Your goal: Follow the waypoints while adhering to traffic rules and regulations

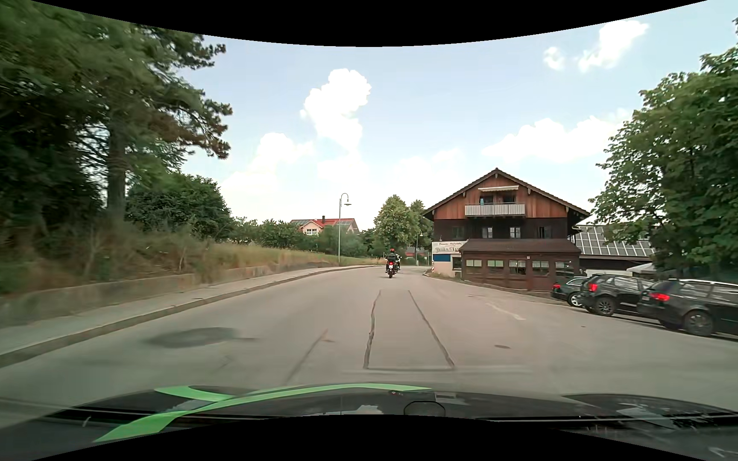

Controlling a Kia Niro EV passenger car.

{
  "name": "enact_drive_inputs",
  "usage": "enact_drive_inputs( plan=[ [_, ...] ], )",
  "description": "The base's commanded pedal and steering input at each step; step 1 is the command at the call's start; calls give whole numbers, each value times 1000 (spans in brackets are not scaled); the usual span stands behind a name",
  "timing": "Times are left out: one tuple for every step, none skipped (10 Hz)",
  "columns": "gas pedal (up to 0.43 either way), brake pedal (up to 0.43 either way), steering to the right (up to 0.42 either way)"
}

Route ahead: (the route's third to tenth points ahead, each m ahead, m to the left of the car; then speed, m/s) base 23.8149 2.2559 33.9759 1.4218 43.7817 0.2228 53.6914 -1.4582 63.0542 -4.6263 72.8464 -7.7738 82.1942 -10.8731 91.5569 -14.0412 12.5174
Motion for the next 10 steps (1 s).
enact_drive_inputs(
  plan=[
    [87,0,-5],
    [79,0,-3],
    [79,0,-1],
    [79,0,1],
    [79,0,2],
    [79,0,3],
    [79,0,3],
    [67,0,3],
    [67,0,7],
    [59,0,11]
  ],
)
